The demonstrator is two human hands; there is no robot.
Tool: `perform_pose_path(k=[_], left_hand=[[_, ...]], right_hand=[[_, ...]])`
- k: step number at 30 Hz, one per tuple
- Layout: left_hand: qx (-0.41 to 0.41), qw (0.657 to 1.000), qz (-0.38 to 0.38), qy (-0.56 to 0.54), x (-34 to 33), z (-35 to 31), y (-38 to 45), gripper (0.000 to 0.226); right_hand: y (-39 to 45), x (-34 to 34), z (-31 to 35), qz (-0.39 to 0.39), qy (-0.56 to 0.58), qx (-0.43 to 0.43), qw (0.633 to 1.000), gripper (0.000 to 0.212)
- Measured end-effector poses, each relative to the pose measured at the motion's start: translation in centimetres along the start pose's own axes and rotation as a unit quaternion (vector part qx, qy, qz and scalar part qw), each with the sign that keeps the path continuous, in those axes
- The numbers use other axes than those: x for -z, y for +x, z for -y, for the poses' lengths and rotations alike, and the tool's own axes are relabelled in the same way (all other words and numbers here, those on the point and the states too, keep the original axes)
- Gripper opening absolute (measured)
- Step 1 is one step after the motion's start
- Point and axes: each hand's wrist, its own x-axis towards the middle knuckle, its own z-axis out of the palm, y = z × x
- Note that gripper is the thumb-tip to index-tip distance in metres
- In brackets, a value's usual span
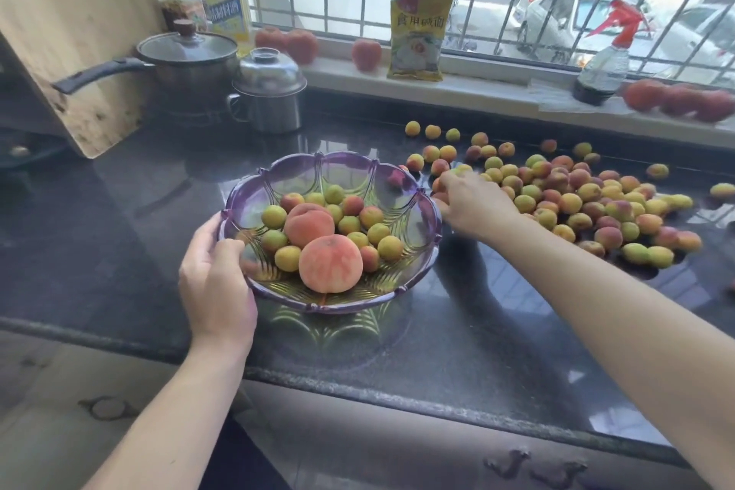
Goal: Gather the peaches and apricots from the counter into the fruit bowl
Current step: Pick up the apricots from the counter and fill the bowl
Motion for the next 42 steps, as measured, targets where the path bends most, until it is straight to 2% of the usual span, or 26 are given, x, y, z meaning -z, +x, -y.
perform_pose_path(k=[3,5,7,9,11,13,15,18,20,23,26,28,33,35,37,39,40,42], left_hand=[[0.003,1.000,0.001,0.009,-0.1,-0.3,-0.3,0.034],[0.005,1.000,0.003,0.015,-0.2,-0.5,-0.4,0.035],[0.002,1.000,0.002,0.019,-0.3,-0.4,-0.4,0.040],[-0.003,0.999,0.002,0.034,-0.4,-0.3,-0.4,0.044],[-0.012,0.999,0.000,0.045,-0.4,-0.3,-0.4,0.046],[-0.017,0.999,0.001,0.049,-0.4,-0.4,-0.5,0.045],[-0.012,0.999,0.003,0.049,-0.3,-0.5,-0.6,0.048],[-0.006,0.998,0.007,0.055,-0.3,-0.8,-0.9,0.049],[-0.004,0.998,0.009,0.059,-0.3,-1.0,-1.0,0.050],[-0.002,0.998,0.004,0.062,-0.4,-1.1,-1.0,0.050],[0.000,0.998,0.002,0.068,-0.4,-1.2,-0.9,0.051],[-0.001,0.998,0.002,0.069,-0.3,-1.2,-0.9,0.051],[-0.002,0.998,0.002,0.062,-0.2,-1.0,-0.9,0.051],[-0.002,0.998,0.003,0.058,-0.3,-0.9,-0.9,0.050],[-0.003,0.999,0.003,0.051,-0.3,-0.8,-0.8,0.052],[-0.002,0.999,0.006,0.041,-0.3,-0.6,-0.6,0.054],[-0.001,0.999,0.008,0.035,-0.3,-0.5,-0.5,0.055],[-0.005,0.999,0.016,0.033,-0.2,-0.3,-0.4,0.059]], right_hand=[[0.4,-0.5,0.2,0.071,-0.042,-0.009,0.997,0.007],[0.3,1.6,0.4,0.064,0.037,-0.021,0.997,0.010],[-0.9,5.7,1.1,0.018,0.179,-0.024,0.983,0.013],[-2.6,10.0,2.9,0.040,0.248,0.028,0.967,0.017],[-4.4,12.4,5.5,0.140,0.186,0.102,0.967,0.028],[-5.4,12.1,7.8,0.218,0.032,0.162,0.962,0.030],[-5.7,10.7,9.6,0.262,-0.078,0.199,0.941,0.031],[-5.3,9.3,10.6,0.273,-0.103,0.205,0.934,0.043],[-4.8,9.5,10.3,0.257,-0.078,0.178,0.947,0.046],[-3.9,10.8,8.7,0.214,-0.059,0.151,0.963,0.028],[-4.0,11.2,7.7,0.252,-0.040,0.169,0.952,0.009],[-4.6,10.5,7.8,0.266,-0.042,0.182,0.946,0.012],[-5.4,9.6,8.0,0.242,-0.033,0.202,0.948,0.027],[-5.1,10.2,7.4,0.192,0.001,0.190,0.963,0.026],[-4.1,10.6,5.7,0.096,0.084,0.135,0.982,0.018],[-2.7,9.8,2.8,0.012,0.150,0.039,0.988,0.014],[-2.0,8.7,1.3,-0.008,0.160,-0.012,0.987,0.015],[-0.6,5.7,-1.3,0.005,0.124,-0.088,0.988,0.019]])
